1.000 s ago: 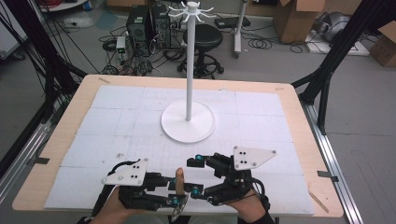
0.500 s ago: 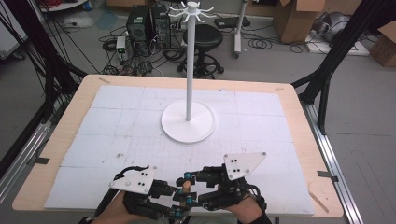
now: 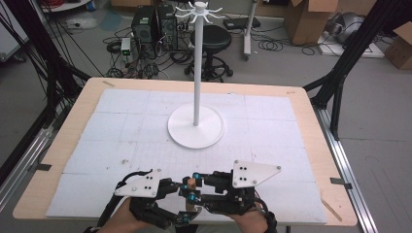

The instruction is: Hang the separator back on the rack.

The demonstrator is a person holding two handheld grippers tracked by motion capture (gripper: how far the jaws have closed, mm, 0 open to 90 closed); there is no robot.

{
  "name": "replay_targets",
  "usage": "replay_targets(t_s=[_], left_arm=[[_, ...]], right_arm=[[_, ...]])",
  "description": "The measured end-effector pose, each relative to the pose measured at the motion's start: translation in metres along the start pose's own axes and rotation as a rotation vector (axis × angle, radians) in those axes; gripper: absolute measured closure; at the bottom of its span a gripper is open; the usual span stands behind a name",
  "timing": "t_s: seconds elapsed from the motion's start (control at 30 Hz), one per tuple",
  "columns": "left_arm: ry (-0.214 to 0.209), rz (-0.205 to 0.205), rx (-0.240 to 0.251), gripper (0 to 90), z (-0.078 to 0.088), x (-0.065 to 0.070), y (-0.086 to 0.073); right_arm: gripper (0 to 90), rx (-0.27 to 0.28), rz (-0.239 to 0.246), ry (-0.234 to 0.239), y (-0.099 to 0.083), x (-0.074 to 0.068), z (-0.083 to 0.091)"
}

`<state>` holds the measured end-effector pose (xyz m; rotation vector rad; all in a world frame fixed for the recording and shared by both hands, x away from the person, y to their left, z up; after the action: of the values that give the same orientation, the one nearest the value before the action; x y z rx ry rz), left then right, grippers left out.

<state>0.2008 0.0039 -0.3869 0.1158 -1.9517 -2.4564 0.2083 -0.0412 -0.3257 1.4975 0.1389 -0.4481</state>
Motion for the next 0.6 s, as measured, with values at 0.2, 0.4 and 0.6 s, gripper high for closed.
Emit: replay_targets(t_s=[0.2,0.4,0.6], left_arm=[[0.123,-0.012,-0.013,42.5,0.001,-0.012,-0.002],[0.184,-0.008,-0.032,48.3,0.003,-0.018,-0.007],[0.198,-0.001,-0.039,56.2,0.002,-0.018,-0.008]], right_arm=[[72.2,0.061,-0.076,-0.183,0.006,0.01,-0.001],[72.2,0.095,-0.083,-0.291,0.007,0.017,0.0],[72.1,0.137,-0.14,-0.332,0.007,0.02,0.0]])
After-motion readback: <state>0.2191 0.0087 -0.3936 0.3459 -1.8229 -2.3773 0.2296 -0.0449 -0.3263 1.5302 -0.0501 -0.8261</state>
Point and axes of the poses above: each handheld gripper's, and its own axes: z roughly backward along the jaws, y roughly out of its top, x roughly to its right, the point moved 10 cm from there along -z, roughly forward along the jaws, and after that the axes turned 12 degrees about -z, right-handed, at the moved point
